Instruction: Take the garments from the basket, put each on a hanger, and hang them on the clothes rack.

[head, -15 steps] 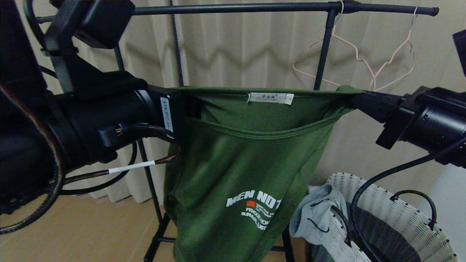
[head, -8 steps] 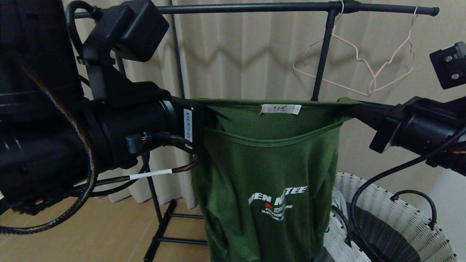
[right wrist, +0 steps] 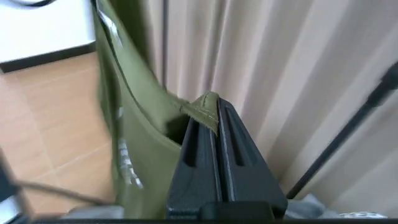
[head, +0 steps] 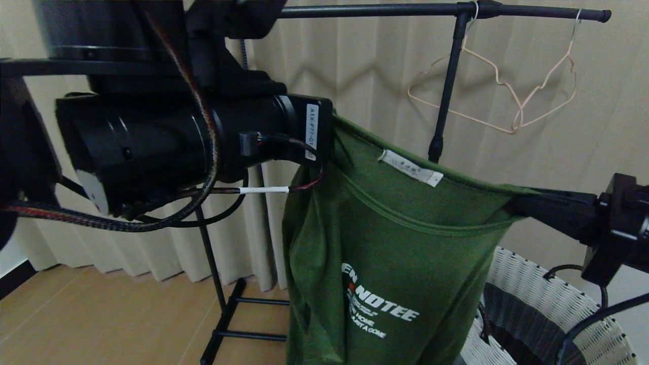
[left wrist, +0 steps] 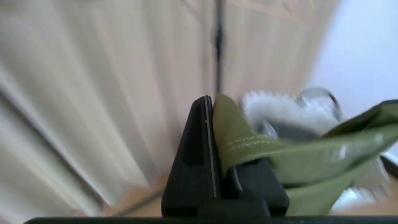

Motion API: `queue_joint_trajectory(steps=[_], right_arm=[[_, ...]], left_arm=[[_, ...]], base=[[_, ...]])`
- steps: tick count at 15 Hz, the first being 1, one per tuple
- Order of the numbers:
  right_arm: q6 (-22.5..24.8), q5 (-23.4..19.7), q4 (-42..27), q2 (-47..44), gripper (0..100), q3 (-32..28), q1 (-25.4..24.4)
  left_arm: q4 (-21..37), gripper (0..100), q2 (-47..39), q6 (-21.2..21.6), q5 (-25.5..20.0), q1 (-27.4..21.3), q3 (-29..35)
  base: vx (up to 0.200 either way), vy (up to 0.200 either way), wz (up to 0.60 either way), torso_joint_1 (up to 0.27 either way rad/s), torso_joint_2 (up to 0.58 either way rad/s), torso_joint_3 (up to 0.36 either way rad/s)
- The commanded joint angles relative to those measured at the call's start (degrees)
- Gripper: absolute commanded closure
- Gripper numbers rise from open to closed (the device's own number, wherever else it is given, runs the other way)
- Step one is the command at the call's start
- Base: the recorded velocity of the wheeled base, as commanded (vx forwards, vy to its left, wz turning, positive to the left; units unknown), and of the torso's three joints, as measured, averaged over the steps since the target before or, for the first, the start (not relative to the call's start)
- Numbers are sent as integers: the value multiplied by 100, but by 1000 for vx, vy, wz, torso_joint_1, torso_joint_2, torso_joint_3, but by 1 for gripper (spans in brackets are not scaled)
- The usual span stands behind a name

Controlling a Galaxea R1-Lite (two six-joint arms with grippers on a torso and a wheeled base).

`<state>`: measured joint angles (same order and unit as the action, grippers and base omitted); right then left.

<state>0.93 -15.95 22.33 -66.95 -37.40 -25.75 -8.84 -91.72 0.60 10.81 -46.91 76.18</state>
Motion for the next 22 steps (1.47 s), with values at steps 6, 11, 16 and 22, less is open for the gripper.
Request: queue_joint_trajectory(steps=[6,11,16,22], right_arm=[[-14,4,729,-749,100,-408,492],[-532,4,1713,-1575,100,-839,500],[-515,109,1616,-1303,100,-637,500],[-506,311,1221,-1048,100,-602,509]], left_arm=[[1253,100,884,11,-598,121,-244],[1692,100,1789,11,-1653,103,-859],[1024,100,1403,-51,-1486,209,-885],[523,100,1148,-359,-932,85,-1158]], base=[[0,0,0,0,0,0],[0,0,0,0,0,0],[0,0,0,0,0,0],[0,0,0,0,0,0]])
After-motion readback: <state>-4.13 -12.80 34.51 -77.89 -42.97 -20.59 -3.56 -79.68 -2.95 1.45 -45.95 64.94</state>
